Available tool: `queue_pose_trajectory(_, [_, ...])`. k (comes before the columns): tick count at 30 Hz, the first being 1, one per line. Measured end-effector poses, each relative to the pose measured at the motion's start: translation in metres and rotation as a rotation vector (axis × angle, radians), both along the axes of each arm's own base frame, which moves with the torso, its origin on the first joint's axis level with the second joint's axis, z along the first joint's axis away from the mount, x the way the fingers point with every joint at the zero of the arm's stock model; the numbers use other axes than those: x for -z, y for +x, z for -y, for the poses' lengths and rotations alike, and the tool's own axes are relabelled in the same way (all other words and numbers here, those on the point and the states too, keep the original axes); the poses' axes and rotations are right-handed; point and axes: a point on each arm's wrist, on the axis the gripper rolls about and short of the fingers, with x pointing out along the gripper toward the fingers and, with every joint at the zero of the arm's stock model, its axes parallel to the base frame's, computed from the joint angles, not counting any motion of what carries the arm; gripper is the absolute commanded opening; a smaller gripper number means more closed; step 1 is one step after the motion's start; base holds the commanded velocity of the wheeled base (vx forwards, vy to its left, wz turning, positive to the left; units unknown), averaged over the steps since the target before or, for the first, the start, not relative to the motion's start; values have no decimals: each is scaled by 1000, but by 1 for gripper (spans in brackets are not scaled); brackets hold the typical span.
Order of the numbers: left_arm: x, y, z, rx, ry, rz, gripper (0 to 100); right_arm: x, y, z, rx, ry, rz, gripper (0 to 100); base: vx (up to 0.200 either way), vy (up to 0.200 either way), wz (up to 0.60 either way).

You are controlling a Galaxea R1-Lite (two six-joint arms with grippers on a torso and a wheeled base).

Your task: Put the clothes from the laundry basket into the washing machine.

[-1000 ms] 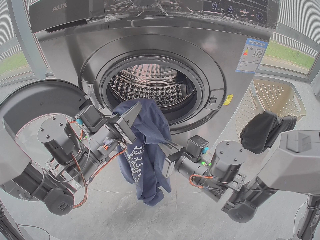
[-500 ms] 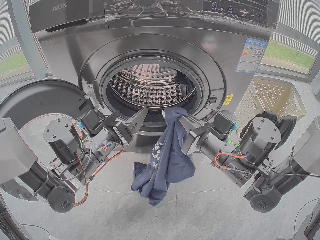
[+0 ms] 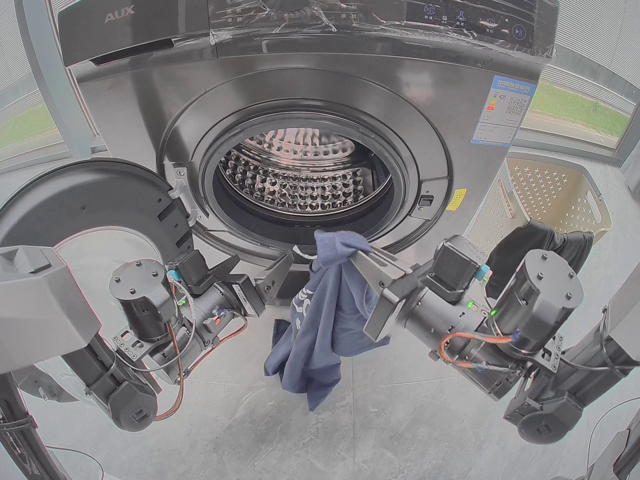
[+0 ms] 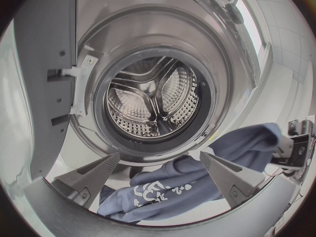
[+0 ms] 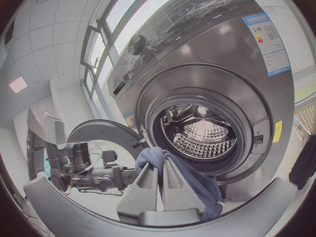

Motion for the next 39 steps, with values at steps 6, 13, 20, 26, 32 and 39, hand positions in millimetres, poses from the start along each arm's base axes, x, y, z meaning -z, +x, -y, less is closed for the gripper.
queue_pose_trajectory(6, [21, 7, 1, -1, 37, -57, 100, -4, -19, 7, -61, -3, -3, 0, 0, 0, 0])
queue_pose_trajectory(13, [49, 12, 5, 25, 101, -121, 100, -12, -24, 10, -76, 14, 16, 0, 0, 0, 0])
queue_pose_trajectory(20, [72, 12, 8, 54, 175, -166, 100, -22, -17, 6, -67, 44, 50, 0, 0, 0, 0])
queue_pose_trajectory(26, [75, 13, 9, 54, 181, -170, 100, -22, -14, 4, -64, 46, 54, 0, 0, 0, 0])
queue_pose_trajectory(32, [67, 19, 8, 35, 162, -140, 100, -21, -11, 6, -50, 43, 53, 0, 0, 0, 0])
queue_pose_trajectory(39, [51, 12, 1, 28, 143, -113, 100, -19, -4, 10, -22, 36, 49, 0, 0, 0, 0])
